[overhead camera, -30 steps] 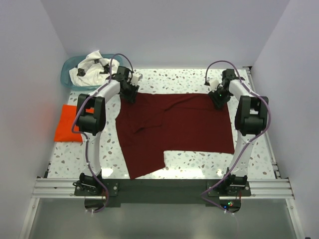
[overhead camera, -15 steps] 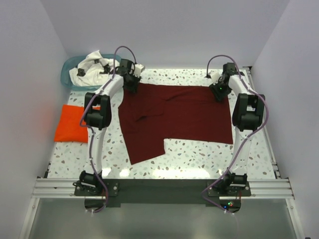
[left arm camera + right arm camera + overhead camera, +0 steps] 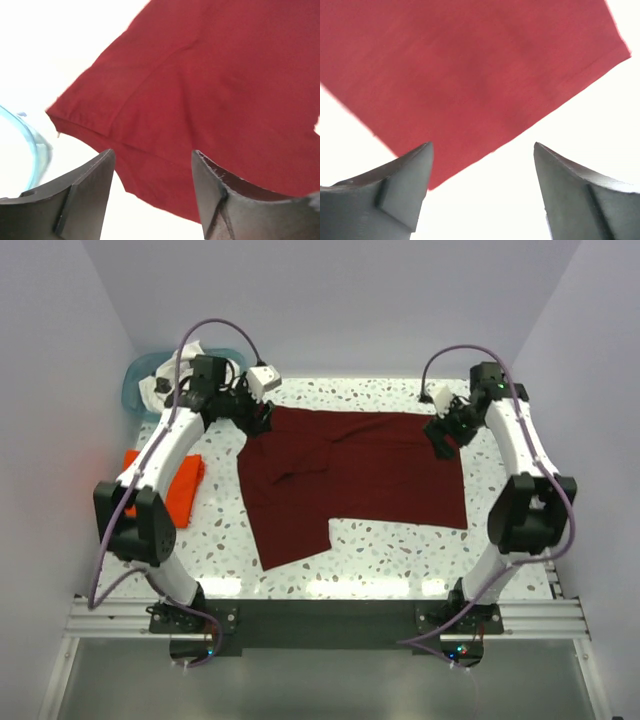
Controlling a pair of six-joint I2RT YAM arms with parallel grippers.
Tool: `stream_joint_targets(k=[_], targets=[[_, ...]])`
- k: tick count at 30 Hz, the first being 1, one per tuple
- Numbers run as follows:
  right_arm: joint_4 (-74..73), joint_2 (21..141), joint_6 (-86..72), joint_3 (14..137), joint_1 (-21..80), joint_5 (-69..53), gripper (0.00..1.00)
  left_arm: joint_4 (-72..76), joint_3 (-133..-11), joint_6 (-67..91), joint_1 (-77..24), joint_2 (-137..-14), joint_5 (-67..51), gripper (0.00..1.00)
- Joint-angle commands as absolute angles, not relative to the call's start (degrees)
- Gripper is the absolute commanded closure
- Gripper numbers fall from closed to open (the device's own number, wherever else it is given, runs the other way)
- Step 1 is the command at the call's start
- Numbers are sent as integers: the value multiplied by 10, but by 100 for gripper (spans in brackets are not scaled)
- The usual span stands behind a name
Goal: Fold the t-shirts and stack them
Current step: Fold the tshirt
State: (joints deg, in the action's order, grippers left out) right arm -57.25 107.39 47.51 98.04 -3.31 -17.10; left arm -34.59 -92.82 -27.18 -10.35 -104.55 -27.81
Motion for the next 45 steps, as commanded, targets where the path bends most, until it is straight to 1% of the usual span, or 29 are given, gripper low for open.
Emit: stream_joint_targets(k=[1,2,3,4,6,7,9,10,14,17,26,35,38,39,41,42,45], targets=[[-675,980,569,884,-32,-185,19,-419,-820,-400,-102,-941,-370,31],[-679,965,590,830,-32,-170,23,-460,-803,-420,-102,-913,-382,31],[-672,945,590,802,-32,-164,25,-478,-785,-458,-102,-901,-385,31],[-661,910,591,774,-31,-155,30,-489,-748,-471,-102,-889,-386,30],[-629,874,600,699,-28,-138,37,-494,-704,-497,-102,-851,-377,30],[-618,846,608,675,-28,-131,43,-494,-666,-508,-102,-839,-375,30],[-585,825,613,610,-26,-115,47,-496,-633,-532,-105,-809,-377,32],[-574,817,616,593,-25,-104,51,-497,-608,-538,-106,-802,-376,33],[-489,802,626,510,-18,-66,53,-507,-573,-557,-134,-783,-361,35],[-443,806,638,482,-18,-42,54,-505,-563,-559,-151,-780,-352,35],[-399,825,676,452,-19,-18,58,-512,-534,-573,-189,-775,-324,37],[-361,844,696,415,-22,-2,58,-505,-512,-555,-217,-770,-311,36],[-354,853,702,415,-23,-2,69,-488,-484,-542,-243,-763,-296,35],[-355,855,701,417,-23,-3,80,-483,-469,-541,-251,-760,-292,35],[-360,860,699,427,-23,-8,97,-462,-452,-534,-273,-749,-278,35],[-361,860,697,430,-23,-10,100,-453,-433,-521,-279,-745,-271,35],[-362,859,697,434,-23,-11,100,-414,-405,-501,-309,-733,-237,34]])
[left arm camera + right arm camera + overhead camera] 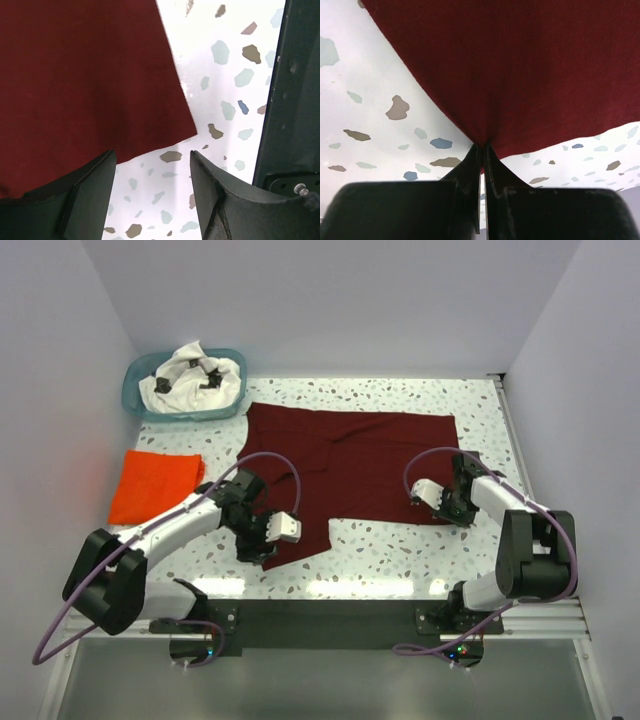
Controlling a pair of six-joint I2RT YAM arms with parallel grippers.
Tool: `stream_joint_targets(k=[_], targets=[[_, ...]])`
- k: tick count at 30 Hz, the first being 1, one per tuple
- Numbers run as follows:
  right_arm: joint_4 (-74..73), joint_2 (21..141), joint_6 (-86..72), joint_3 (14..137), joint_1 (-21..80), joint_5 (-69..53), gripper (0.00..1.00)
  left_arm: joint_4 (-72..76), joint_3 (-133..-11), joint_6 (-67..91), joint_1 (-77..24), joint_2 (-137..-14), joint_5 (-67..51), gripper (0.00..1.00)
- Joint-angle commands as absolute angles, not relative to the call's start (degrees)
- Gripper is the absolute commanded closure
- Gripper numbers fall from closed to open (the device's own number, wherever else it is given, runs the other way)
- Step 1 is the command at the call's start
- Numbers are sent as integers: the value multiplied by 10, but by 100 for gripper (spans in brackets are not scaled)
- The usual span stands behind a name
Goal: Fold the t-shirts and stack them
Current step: Fold the tshirt
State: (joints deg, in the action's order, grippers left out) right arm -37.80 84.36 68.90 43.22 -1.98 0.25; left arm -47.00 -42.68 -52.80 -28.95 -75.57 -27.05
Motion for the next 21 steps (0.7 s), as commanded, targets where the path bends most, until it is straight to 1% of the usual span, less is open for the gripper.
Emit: stream_joint_targets(k=[1,6,10,13,15,19,20,21], targets=[[-366,860,696,436,-23,-11,100,-404,-400,-494,-321,-730,-230,34],[-372,863,693,444,-23,-16,100,-345,-383,-453,-357,-722,-205,33],[-378,867,686,450,-23,-18,100,-304,-368,-433,-409,-728,-187,33],[-381,868,685,456,-22,-22,100,-294,-352,-430,-429,-756,-165,33],[-381,866,686,460,-23,-22,100,-299,-345,-439,-431,-790,-143,35],[-396,866,695,468,-23,-23,100,-361,-359,-455,-432,-815,-152,53],[-399,861,696,470,-23,-24,100,-375,-367,-458,-432,-812,-159,62],[-406,859,698,471,-23,-25,100,-393,-386,-461,-431,-809,-170,69]])
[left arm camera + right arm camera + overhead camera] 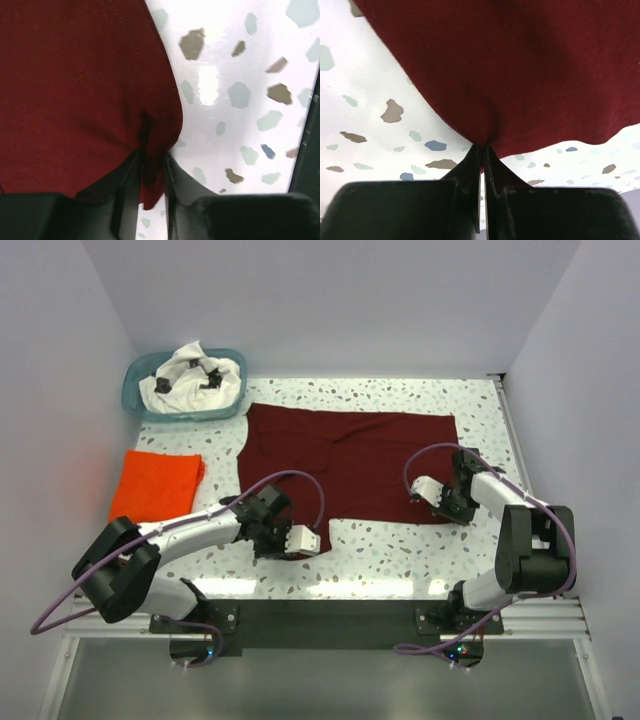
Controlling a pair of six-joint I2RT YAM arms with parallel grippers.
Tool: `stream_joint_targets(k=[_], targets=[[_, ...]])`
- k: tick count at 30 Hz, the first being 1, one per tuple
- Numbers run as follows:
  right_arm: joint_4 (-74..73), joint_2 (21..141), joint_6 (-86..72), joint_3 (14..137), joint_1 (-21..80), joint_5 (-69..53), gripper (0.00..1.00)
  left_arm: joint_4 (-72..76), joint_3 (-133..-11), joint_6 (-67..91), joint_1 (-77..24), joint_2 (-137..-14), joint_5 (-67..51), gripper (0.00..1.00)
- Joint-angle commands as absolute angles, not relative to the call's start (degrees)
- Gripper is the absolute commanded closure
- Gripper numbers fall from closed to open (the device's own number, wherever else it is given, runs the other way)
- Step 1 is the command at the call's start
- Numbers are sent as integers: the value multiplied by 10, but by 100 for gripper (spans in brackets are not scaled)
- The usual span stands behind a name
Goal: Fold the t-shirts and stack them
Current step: Fold the tshirt
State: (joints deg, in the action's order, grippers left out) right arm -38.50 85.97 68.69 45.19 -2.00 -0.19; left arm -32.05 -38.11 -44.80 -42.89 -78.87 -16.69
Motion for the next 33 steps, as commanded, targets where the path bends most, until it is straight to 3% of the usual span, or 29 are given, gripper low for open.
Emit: stream_joint_targets(k=[1,2,5,15,21,33], targets=[[-417,854,704,474,-23,-29,100,-427,-396,-463,-432,-796,-189,74],[-427,850,707,475,-23,-37,100,-444,-406,-462,-431,-790,-197,84],[-463,826,719,475,-23,-49,100,-513,-447,-462,-437,-763,-236,100],[-591,743,762,503,-25,-79,100,-678,-629,-479,-430,-743,-255,100],[-614,828,761,595,-32,-93,100,-716,-790,-562,-317,-858,-232,100],[-664,1014,768,785,-45,-103,100,-751,-1105,-653,-232,-1126,-206,100]])
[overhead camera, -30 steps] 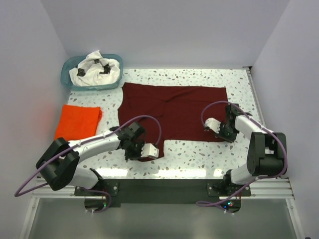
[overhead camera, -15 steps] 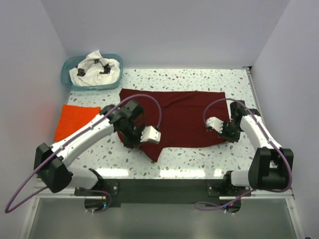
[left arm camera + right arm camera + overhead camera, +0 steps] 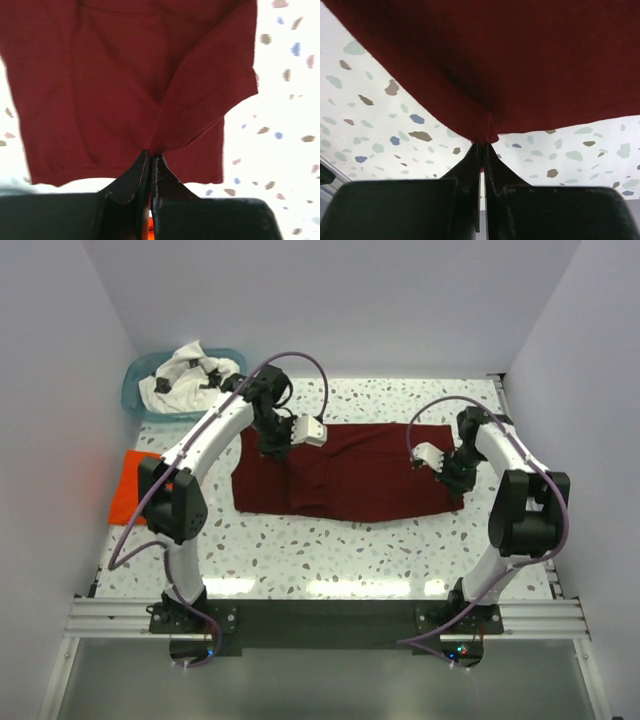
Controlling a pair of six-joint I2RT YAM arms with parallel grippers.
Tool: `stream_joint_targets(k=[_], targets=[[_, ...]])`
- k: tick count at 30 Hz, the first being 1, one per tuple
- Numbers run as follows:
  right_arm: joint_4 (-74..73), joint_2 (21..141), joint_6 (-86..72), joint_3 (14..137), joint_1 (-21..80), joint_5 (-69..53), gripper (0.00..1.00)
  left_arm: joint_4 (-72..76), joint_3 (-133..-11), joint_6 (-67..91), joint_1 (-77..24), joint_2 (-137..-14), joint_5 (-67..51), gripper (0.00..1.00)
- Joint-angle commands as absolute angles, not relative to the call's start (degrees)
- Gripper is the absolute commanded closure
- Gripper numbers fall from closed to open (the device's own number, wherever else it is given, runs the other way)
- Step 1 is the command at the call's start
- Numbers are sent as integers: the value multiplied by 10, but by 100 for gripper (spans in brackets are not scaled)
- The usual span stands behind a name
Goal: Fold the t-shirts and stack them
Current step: Fold the tshirt
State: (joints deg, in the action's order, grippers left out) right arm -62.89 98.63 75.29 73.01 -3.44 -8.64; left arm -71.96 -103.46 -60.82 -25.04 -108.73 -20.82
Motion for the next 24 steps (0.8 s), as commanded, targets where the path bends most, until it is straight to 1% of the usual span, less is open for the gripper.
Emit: stream_joint_targets(k=[1,5,11,14,24], targets=[[-667,1026,768,796,-47,-103,100,-753,-1125,-659,-228,-1138,-205,100],[-678,1071,772,848,-55,-104,100,-753,-1211,-683,-216,-1186,-193,100],[-686,1135,771,914,-57,-101,100,-750,-1289,-700,-209,-1247,-185,100],[-683,1156,769,933,-60,-97,100,-724,-1282,-698,-206,-1252,-186,100],[-685,1188,766,969,-62,-99,100,-579,-1220,-678,-187,-1212,-207,100]])
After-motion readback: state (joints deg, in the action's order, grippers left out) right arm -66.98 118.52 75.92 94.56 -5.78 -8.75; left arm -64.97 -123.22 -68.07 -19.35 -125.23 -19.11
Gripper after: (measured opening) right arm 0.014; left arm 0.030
